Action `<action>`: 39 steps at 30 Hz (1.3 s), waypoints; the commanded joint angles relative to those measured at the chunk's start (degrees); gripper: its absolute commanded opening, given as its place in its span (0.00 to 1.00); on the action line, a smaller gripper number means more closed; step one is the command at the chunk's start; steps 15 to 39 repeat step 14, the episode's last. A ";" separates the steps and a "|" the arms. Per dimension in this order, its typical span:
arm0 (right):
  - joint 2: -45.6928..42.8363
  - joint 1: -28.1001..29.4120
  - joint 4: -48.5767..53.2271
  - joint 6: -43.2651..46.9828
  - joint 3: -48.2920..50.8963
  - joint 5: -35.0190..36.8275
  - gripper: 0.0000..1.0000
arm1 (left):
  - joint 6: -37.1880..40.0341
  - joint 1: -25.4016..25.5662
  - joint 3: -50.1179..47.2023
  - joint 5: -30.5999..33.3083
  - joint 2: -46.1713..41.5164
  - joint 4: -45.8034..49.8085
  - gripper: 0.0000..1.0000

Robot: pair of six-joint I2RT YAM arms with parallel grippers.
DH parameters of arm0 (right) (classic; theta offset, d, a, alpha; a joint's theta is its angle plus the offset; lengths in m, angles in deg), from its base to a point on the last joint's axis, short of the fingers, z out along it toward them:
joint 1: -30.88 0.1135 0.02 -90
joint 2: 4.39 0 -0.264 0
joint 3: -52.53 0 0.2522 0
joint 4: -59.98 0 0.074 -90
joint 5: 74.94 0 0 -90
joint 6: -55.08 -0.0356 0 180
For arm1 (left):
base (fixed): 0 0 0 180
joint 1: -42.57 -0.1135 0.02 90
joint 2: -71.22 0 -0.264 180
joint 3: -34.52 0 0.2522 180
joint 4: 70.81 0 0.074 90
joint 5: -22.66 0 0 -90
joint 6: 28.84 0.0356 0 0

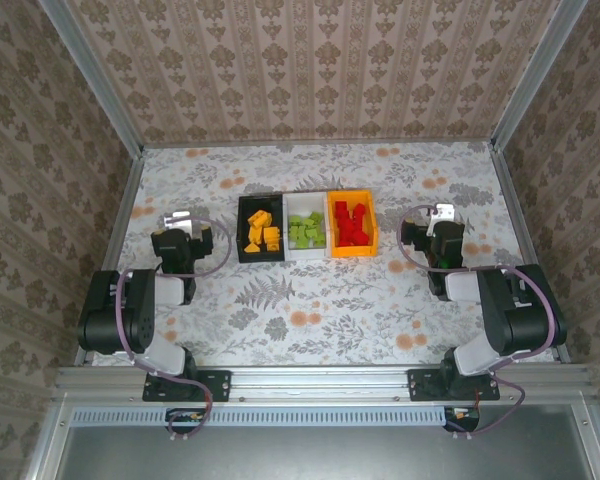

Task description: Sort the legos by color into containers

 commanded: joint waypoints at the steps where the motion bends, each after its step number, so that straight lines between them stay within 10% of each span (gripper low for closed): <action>1: 0.13 -0.27 -2.47 0.26 0.17 -1.39 1.00 | -0.81 0.39 0.75 0.59 0.11 -2.06 1.00; 39: 0.20 -0.26 -2.78 0.29 0.31 -1.40 1.00 | -0.85 0.44 0.83 0.52 0.14 -2.06 1.00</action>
